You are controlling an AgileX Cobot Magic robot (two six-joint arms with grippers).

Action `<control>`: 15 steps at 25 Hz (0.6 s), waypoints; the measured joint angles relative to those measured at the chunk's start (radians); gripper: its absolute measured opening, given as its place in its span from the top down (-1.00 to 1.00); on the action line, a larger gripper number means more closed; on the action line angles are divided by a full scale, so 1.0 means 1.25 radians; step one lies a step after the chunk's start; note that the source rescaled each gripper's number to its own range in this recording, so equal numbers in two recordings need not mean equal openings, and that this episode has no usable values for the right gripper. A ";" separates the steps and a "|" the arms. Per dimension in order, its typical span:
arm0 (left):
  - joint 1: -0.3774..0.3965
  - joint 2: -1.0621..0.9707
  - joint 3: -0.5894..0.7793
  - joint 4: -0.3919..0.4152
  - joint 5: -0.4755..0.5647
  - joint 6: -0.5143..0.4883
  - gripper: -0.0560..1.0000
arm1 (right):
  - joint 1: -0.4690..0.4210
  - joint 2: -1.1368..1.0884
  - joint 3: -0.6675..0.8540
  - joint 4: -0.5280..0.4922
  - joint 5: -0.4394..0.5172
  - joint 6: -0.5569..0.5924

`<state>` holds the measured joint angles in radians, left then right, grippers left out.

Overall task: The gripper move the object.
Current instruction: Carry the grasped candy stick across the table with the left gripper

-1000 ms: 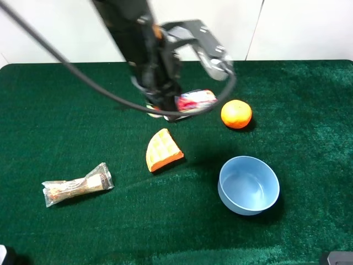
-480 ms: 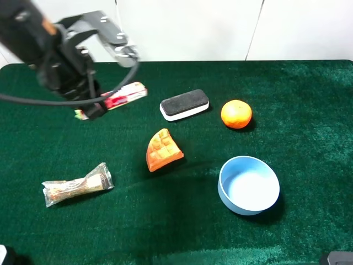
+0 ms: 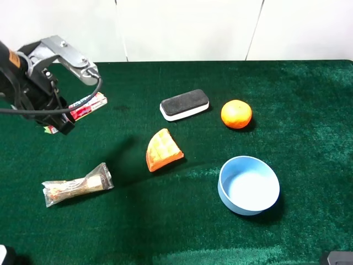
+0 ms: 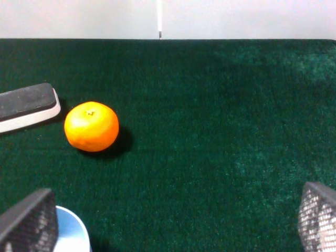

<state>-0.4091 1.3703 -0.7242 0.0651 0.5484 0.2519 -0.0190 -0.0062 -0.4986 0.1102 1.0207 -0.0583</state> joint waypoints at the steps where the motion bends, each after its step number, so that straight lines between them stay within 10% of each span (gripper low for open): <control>1: 0.005 0.000 0.013 0.006 -0.022 -0.009 0.89 | 0.000 0.000 0.000 0.000 0.000 0.000; 15: 0.045 0.133 0.111 0.010 -0.236 -0.035 0.89 | 0.000 0.000 0.000 0.000 0.000 0.000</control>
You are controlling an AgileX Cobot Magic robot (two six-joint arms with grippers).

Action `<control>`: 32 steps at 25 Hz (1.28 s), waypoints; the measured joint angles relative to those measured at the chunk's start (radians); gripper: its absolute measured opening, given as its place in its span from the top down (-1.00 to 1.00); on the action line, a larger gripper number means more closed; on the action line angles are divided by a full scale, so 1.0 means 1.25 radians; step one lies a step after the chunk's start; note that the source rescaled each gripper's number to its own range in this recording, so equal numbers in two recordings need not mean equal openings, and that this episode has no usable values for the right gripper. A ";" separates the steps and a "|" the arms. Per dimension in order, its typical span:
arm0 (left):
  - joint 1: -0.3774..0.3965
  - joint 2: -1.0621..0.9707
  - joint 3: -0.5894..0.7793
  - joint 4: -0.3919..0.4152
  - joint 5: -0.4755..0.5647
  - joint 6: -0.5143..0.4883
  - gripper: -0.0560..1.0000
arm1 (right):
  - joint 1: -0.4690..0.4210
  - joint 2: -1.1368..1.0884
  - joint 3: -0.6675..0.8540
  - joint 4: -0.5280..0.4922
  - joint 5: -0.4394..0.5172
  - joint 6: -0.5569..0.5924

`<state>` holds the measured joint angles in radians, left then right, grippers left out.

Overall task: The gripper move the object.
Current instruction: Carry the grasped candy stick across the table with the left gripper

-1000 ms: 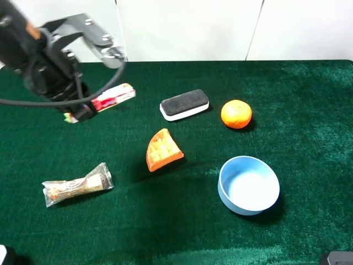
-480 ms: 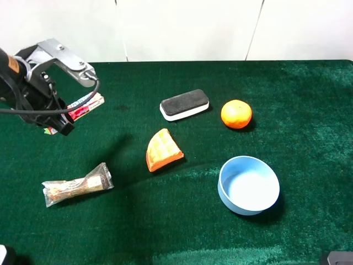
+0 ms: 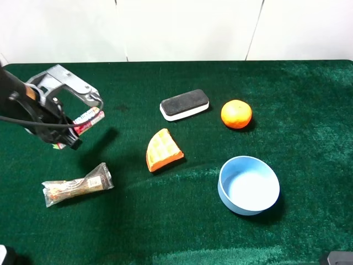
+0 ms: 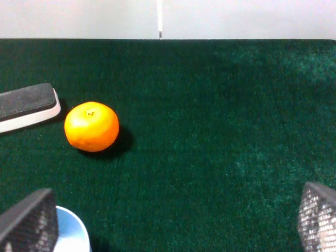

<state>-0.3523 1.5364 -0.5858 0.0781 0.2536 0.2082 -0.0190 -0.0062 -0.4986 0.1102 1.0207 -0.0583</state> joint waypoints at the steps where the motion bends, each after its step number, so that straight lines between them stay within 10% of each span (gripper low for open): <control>1: 0.000 0.017 0.000 0.000 -0.012 0.000 0.89 | 0.000 0.000 0.000 0.000 0.000 0.000; 32: 0.000 0.134 0.000 -0.002 -0.079 -0.002 0.89 | 0.000 0.000 0.000 0.000 0.000 0.000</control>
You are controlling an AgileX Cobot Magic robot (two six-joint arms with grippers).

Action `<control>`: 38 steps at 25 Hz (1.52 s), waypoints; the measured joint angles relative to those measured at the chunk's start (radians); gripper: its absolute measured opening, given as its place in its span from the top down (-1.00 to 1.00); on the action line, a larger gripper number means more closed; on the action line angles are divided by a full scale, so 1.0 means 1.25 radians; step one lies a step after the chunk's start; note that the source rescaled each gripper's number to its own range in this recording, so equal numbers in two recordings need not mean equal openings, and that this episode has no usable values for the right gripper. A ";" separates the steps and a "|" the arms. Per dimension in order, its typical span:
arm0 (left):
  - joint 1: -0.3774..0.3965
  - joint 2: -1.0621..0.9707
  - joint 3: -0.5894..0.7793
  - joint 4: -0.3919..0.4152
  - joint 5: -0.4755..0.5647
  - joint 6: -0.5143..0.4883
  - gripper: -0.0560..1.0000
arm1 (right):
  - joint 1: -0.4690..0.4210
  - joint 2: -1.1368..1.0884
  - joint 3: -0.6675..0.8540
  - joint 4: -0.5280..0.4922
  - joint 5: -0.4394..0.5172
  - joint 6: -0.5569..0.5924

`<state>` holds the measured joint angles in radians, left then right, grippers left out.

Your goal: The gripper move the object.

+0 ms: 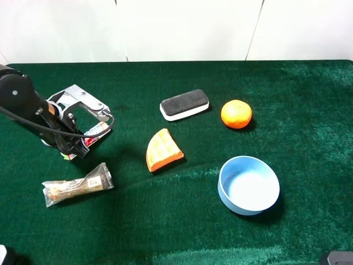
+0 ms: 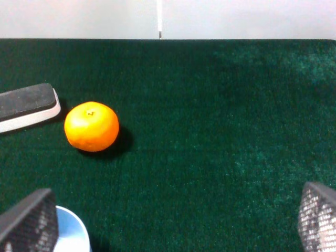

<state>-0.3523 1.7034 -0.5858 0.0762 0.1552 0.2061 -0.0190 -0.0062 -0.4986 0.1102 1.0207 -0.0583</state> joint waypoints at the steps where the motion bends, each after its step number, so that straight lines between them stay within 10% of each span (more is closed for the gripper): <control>1: 0.000 0.000 0.000 0.000 0.003 0.000 0.89 | 0.000 0.000 0.000 0.000 0.000 0.000; 18: 0.000 0.000 0.000 0.000 0.012 0.000 0.89 | 0.000 0.000 0.000 0.000 0.000 0.000; 33: 0.000 0.000 0.000 0.000 0.021 0.002 0.49 | 0.000 0.000 0.000 0.000 0.000 0.000; 38: 0.000 0.000 0.000 0.000 0.021 0.003 -0.12 | 0.000 0.000 0.000 0.000 0.000 0.000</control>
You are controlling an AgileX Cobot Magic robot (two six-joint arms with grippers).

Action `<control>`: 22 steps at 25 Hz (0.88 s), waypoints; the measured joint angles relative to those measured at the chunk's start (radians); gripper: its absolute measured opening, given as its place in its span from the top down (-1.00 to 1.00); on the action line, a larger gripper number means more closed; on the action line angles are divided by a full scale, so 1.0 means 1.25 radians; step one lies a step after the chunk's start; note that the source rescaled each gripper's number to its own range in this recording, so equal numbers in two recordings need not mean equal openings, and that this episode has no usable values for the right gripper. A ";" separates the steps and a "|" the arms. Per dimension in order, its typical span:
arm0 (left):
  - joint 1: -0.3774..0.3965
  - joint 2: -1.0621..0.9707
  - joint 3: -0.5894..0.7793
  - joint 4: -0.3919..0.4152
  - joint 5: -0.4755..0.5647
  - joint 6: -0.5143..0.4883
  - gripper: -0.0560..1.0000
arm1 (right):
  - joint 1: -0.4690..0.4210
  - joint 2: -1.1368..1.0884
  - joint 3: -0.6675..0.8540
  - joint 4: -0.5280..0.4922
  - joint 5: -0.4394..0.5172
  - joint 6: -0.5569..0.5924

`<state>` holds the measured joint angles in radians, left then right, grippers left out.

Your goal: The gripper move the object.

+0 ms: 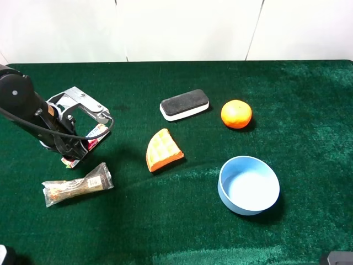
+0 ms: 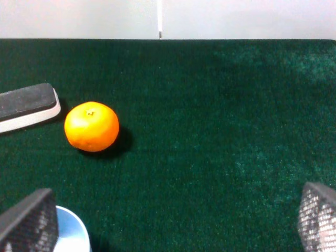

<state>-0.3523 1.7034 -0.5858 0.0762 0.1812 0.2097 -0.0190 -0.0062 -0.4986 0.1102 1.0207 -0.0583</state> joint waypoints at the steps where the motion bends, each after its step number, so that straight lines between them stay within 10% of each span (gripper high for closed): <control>1: 0.000 0.000 0.000 0.000 0.000 0.000 -0.31 | 0.000 0.000 0.000 0.000 0.000 0.000; 8: 0.000 -0.033 -0.001 0.000 0.001 0.003 -0.94 | 0.000 0.000 0.000 0.000 0.000 0.000; 22: 0.009 -0.467 -0.002 -0.001 0.215 -0.021 -1.00 | 0.000 0.000 0.000 0.000 0.000 0.000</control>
<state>-0.3406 1.1197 -0.5887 0.0752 0.4499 0.1833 -0.0190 -0.0062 -0.4986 0.1102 1.0207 -0.0583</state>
